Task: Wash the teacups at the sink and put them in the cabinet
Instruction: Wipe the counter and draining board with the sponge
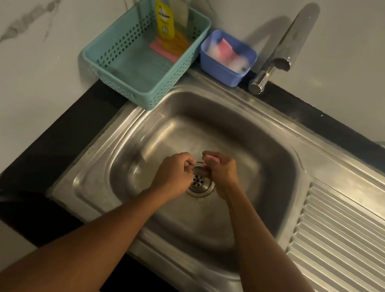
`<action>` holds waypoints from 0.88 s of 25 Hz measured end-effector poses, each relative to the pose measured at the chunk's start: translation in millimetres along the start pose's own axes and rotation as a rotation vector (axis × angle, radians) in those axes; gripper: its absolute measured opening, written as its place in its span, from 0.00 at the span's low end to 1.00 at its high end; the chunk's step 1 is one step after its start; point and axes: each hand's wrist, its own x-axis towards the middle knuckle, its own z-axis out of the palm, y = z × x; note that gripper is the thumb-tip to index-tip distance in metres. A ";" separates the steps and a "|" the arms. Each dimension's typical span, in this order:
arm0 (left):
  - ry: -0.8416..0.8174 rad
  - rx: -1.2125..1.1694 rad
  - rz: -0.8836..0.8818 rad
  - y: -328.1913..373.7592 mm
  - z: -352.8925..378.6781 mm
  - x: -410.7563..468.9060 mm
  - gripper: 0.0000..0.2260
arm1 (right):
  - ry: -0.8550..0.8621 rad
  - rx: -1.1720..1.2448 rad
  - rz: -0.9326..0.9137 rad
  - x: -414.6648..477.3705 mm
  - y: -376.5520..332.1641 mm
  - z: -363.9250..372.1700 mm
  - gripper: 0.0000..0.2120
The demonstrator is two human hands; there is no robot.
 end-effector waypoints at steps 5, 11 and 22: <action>0.006 -0.004 0.017 -3.0 -5.8 -4.7 0.13 | 0.185 -0.182 -0.052 -14.9 -15.3 9.6 0.26; -0.001 -0.023 0.000 -4.4 -10.4 -8.7 0.12 | 0.289 -0.144 -0.135 -23.0 -27.9 25.4 0.25; -0.007 -0.047 -0.041 -18.1 -21.3 -12.2 0.14 | 0.270 -0.115 -0.218 -32.8 -33.0 35.4 0.20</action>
